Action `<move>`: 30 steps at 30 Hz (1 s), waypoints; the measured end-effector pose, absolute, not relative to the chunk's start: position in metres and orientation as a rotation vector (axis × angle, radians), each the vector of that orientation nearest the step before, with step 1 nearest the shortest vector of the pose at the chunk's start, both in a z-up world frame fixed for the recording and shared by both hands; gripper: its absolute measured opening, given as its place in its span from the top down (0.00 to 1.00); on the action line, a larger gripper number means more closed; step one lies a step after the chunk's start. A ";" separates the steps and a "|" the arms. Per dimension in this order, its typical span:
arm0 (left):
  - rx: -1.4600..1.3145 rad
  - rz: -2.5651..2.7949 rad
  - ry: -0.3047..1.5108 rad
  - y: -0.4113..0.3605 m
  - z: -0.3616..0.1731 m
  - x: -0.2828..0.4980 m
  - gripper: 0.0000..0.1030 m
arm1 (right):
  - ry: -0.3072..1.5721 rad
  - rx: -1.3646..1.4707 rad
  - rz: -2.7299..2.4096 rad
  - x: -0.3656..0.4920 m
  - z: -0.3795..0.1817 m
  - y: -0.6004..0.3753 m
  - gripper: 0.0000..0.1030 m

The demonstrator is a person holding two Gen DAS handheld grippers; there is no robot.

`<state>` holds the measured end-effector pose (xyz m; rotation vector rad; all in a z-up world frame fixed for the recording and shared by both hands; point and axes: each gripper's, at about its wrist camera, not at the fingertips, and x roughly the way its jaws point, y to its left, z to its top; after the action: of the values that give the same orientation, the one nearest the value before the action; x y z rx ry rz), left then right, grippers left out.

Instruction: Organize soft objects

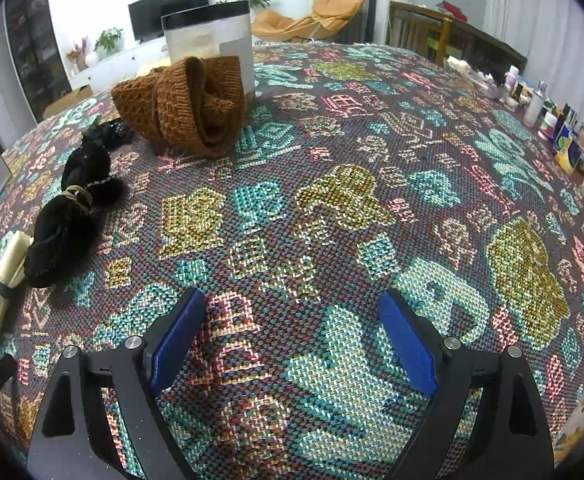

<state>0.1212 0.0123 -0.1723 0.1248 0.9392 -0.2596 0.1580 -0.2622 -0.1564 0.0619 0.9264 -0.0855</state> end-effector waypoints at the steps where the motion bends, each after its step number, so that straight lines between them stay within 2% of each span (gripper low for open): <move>1: 0.121 -0.253 0.946 0.012 -0.172 0.124 0.00 | 0.926 0.062 -0.085 0.158 -0.156 -0.262 0.12; 5: 0.108 -0.206 0.987 0.012 -0.170 0.147 0.00 | 0.927 0.062 -0.084 0.159 -0.157 -0.262 0.12; 10: 0.013 -0.068 0.951 0.045 -0.172 0.180 0.00 | 0.927 0.062 -0.085 0.158 -0.156 -0.261 0.11; 30: 0.019 -0.059 0.941 0.047 -0.174 0.182 0.00 | 0.936 0.066 -0.088 0.167 -0.159 -0.261 0.09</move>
<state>0.1819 0.0471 -0.1740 0.0192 0.9407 -0.0589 0.1673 -0.2608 -0.1585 0.0661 0.9355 -0.0884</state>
